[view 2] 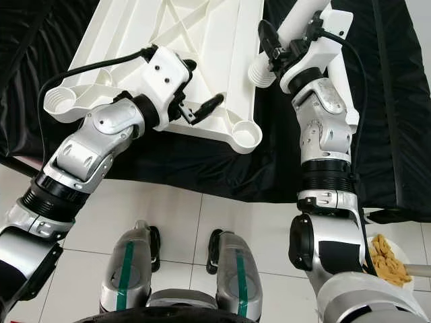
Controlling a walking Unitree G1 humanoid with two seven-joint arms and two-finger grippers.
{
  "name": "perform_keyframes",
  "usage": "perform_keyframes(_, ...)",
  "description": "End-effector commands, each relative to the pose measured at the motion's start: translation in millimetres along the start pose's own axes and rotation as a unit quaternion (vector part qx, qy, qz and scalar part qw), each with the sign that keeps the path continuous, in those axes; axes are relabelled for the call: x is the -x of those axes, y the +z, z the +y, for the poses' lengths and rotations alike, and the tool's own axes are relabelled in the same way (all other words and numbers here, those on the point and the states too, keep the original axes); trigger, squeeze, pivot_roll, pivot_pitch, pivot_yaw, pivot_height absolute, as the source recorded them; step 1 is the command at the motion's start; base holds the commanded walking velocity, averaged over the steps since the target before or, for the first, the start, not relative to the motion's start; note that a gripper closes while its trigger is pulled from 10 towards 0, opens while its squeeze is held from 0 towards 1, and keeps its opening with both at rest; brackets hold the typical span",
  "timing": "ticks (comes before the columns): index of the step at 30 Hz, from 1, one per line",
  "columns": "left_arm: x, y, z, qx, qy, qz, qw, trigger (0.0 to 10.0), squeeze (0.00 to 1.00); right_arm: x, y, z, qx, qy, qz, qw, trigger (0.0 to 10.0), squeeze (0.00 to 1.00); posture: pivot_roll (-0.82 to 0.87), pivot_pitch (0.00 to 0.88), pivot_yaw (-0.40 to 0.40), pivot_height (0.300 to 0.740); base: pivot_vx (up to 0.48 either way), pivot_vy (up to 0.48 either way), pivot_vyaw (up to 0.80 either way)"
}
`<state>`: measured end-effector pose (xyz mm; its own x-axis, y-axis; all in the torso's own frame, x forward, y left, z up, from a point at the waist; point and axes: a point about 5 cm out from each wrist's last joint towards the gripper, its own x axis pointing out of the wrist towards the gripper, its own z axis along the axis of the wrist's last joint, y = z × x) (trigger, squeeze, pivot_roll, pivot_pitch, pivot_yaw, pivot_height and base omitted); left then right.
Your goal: Building children table
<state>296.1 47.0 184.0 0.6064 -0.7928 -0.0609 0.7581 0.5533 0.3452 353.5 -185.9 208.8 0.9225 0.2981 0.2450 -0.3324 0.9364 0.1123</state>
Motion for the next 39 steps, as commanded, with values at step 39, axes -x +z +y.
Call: perform_keyframes(39,-9.1,-53,-6.4,-0.154,-0.080,0.107,0.979,10.0,0.00,17.4,9,-13.0,0.016,-0.038,-0.018,0.999,10.0,0.00,0.05,0.092,-0.040,0.740,0.000,0.000,0.00)
